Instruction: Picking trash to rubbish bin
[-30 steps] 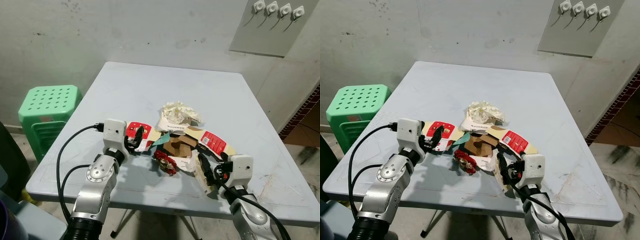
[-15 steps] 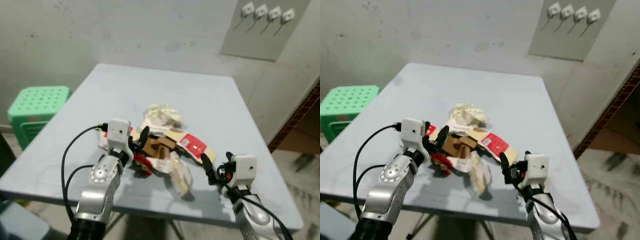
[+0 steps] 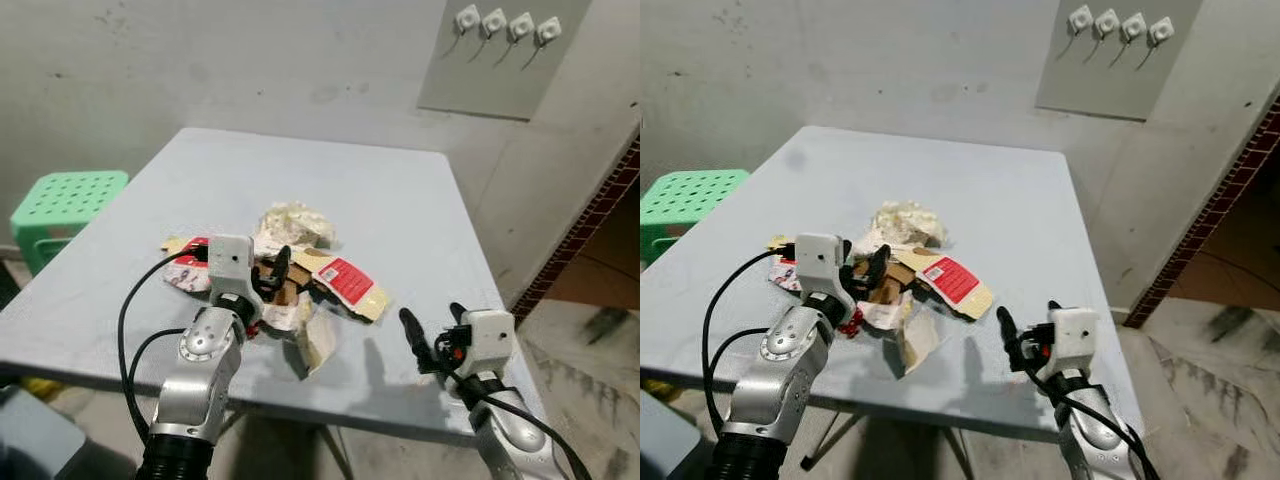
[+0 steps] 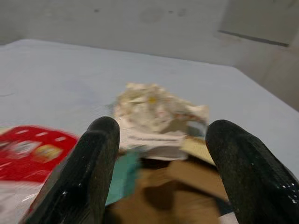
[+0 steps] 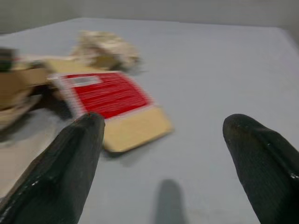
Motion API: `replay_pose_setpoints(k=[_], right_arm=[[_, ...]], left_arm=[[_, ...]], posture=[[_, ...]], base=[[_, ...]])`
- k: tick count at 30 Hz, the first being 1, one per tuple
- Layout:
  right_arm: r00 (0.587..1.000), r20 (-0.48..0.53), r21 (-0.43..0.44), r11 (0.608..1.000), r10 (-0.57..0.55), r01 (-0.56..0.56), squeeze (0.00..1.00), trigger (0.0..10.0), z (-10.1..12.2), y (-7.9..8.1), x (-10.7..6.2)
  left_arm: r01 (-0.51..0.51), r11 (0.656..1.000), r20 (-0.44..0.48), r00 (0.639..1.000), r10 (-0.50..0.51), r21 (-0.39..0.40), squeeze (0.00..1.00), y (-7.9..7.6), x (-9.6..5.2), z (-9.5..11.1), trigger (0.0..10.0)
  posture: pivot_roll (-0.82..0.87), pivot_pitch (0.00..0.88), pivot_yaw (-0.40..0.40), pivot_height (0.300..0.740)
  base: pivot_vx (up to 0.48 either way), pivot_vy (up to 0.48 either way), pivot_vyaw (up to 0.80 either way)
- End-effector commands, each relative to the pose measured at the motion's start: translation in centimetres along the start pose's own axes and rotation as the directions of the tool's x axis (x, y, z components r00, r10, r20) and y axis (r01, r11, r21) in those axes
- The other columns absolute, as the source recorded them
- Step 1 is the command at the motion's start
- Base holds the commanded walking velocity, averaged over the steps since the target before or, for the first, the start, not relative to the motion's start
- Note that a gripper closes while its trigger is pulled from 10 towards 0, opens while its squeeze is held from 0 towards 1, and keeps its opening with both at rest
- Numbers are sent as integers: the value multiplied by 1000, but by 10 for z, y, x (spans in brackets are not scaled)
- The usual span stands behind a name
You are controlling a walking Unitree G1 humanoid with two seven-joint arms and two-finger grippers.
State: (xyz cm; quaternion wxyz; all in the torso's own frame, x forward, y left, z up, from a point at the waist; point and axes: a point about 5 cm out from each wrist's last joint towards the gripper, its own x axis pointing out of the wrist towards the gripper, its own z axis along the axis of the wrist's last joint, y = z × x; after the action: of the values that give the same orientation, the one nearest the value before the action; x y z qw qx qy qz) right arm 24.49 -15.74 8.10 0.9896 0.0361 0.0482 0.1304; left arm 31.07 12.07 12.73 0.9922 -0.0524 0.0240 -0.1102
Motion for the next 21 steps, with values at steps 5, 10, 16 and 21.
replay_pose_setpoints(k=[5,10,16,21], right_arm=[[997,0,-132,989,72,-71,0,10000,7,-6,0],[993,-3,-190,975,117,-116,0,10000,11,-9,3],[974,-11,-218,950,227,-224,0,10000,20,-9,7],[944,-28,-242,914,330,-327,0,10000,26,-5,14]], left_arm=[[67,996,17,998,-68,58,0,-7,-1,5,10000],[172,981,14,985,-174,86,0,-14,-9,4,10000],[254,961,15,966,-257,107,0,-21,-18,6,10000],[299,947,9,953,-302,120,0,-29,-21,5,10000]], posture=[[-50,0,-58,740],[-48,0,-57,740],[-41,0,-61,740],[-30,0,-73,740]], base=[[0,0,0],[0,0,0],[0,0,0],[0,0,0]])
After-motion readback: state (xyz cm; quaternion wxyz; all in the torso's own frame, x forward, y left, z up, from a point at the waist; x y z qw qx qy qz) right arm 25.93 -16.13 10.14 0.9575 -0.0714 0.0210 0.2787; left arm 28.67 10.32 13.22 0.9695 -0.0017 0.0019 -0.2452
